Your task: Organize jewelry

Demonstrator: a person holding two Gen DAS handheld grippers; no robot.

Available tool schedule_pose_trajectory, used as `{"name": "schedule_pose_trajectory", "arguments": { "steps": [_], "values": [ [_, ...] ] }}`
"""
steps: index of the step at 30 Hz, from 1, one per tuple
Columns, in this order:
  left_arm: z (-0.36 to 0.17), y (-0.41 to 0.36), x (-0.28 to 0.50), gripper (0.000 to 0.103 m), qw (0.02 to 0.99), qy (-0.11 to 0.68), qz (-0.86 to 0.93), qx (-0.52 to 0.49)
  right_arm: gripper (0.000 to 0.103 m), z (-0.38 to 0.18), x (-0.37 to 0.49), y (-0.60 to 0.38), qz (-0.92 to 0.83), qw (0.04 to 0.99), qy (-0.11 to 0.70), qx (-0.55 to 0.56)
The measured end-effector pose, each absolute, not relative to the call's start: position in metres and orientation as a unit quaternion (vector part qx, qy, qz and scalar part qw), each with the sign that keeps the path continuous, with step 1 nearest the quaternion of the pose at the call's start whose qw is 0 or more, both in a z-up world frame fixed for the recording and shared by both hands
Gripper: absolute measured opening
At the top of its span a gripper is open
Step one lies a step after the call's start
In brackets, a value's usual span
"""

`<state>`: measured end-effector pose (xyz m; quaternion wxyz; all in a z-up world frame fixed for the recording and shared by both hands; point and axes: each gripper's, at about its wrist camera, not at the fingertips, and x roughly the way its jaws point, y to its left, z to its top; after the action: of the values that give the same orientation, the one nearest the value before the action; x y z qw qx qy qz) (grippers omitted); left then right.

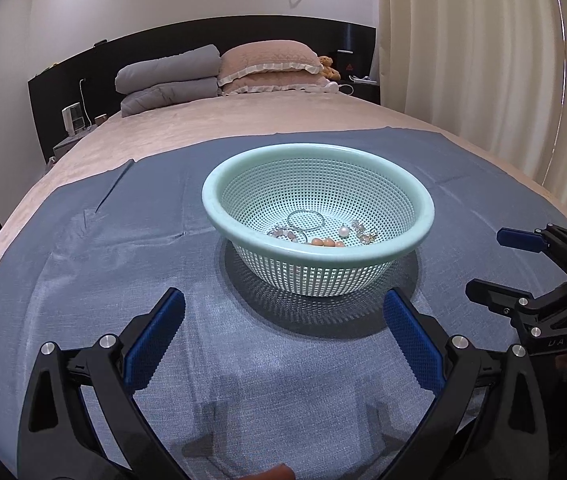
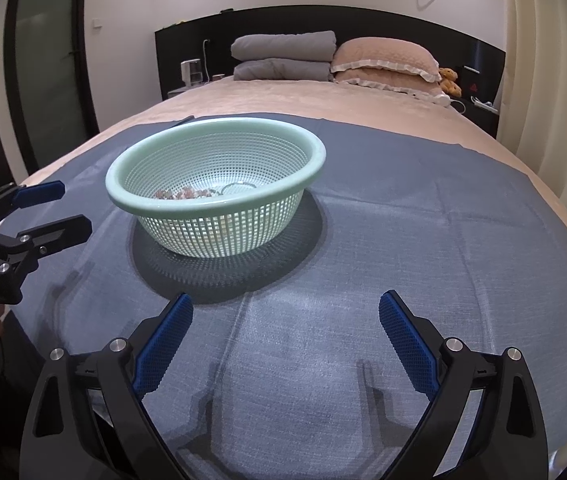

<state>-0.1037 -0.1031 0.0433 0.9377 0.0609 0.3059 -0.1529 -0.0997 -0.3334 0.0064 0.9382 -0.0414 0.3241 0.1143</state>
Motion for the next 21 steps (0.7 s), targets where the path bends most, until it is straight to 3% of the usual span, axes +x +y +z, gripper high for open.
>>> {"name": "schedule_pose_trajectory", "arguments": {
  "steps": [21],
  "values": [
    [0.0430,-0.1086,-0.1036,0.097,0.942,0.300,-0.139,0.062,0.090,0.0024,-0.0946,-0.3319,0.115,0.935,0.331,-0.046]
  ]
}}
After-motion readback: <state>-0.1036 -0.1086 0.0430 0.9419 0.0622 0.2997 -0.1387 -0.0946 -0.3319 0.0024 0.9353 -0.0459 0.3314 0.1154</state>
